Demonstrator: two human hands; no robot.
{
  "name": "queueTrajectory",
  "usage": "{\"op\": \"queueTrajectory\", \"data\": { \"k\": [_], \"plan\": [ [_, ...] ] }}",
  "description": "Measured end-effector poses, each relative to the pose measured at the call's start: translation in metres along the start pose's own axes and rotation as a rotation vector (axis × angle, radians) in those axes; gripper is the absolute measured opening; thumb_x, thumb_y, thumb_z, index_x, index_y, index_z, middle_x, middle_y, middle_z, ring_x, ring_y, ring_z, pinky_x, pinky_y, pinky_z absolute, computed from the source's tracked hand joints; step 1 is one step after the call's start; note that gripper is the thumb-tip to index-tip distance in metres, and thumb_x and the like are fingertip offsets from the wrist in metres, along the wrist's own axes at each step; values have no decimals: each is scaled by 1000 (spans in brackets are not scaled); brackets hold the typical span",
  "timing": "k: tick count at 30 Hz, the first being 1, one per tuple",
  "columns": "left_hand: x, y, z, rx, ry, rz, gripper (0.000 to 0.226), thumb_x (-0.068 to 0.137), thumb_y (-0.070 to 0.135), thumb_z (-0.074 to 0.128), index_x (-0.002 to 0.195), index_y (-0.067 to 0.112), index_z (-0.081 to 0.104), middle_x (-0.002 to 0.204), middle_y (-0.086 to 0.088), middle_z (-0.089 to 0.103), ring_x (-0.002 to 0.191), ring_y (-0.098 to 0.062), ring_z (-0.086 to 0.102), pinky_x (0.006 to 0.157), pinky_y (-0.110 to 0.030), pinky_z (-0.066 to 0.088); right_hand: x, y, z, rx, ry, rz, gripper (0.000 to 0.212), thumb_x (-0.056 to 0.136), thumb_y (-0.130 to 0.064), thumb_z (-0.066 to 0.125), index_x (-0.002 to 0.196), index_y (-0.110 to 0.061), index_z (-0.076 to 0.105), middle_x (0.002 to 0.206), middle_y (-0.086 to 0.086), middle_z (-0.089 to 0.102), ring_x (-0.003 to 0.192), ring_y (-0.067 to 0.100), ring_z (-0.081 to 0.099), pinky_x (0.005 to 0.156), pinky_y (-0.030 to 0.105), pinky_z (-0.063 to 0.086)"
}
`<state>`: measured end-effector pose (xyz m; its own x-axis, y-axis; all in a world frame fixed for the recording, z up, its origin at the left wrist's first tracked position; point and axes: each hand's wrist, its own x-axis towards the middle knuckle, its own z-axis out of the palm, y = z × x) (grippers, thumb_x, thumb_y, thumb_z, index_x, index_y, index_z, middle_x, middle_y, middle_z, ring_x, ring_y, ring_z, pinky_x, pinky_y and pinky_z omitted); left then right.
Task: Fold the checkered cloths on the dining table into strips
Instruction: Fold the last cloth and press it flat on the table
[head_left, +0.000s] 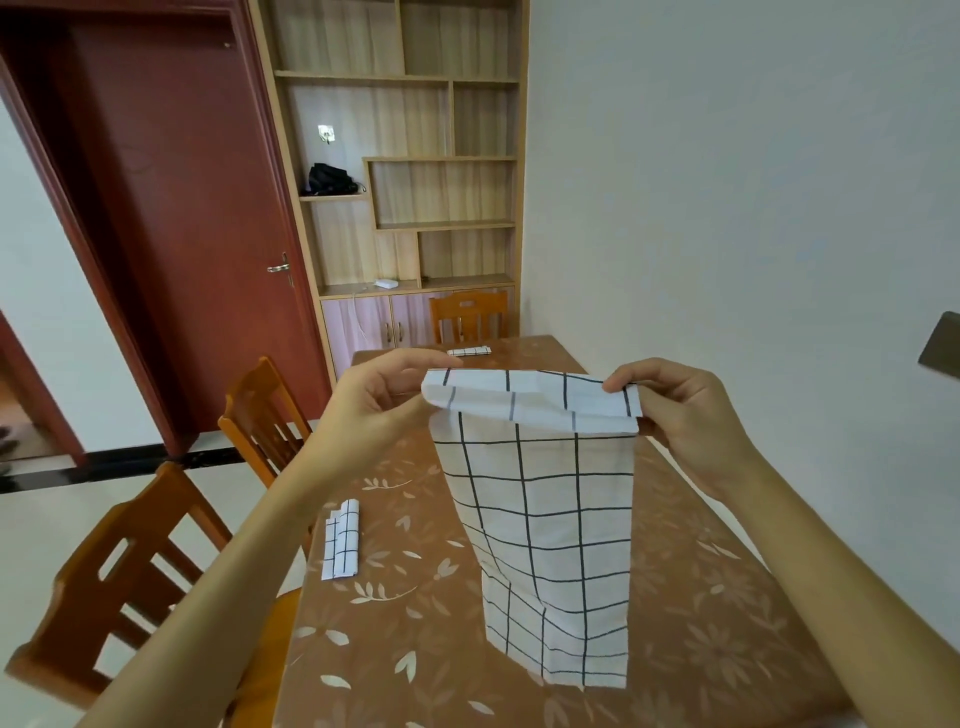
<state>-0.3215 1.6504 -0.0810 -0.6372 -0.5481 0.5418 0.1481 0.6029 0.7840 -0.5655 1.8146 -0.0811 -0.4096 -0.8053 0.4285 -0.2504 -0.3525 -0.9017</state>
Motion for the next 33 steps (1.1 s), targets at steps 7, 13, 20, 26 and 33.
{"op": "queueTrajectory", "data": {
  "k": [7,13,20,26,33],
  "plan": [
    [-15,-6,-21,-34,98,-65,35,100,2,54,115,27,73,107,-4,78,93,-28,76,74,-41,65,12,7,23,16,-43,-32,63,92,18,43,61,-28,74,59,-14,61,54,0,54,53,10,43],
    [-24,-10,-34,-50,229,-112,47,101,-2,49,90,30,80,100,-7,77,101,-34,71,84,-69,54,15,12,43,-22,-130,-6,56,95,9,44,63,-29,71,76,12,60,70,14,61,59,22,47],
    [-33,-12,-45,-113,251,-192,32,99,40,55,98,17,78,100,-44,60,95,-64,57,88,-76,45,18,17,58,-75,-149,-26,35,80,-12,46,65,-31,71,75,3,60,75,27,50,62,33,41],
    [-39,-6,-49,-80,211,-226,27,92,40,68,115,26,72,106,-29,68,98,-49,64,93,-63,53,19,18,67,-104,-152,-70,42,88,-6,48,68,-35,72,74,-11,65,72,19,54,60,27,42],
    [-52,-6,-62,-49,103,-203,34,93,0,55,122,10,69,120,-6,73,111,-28,69,90,-48,59,20,24,79,-10,-138,-77,51,94,11,50,77,-29,75,85,-14,74,79,2,66,63,11,48]
  ]
}}
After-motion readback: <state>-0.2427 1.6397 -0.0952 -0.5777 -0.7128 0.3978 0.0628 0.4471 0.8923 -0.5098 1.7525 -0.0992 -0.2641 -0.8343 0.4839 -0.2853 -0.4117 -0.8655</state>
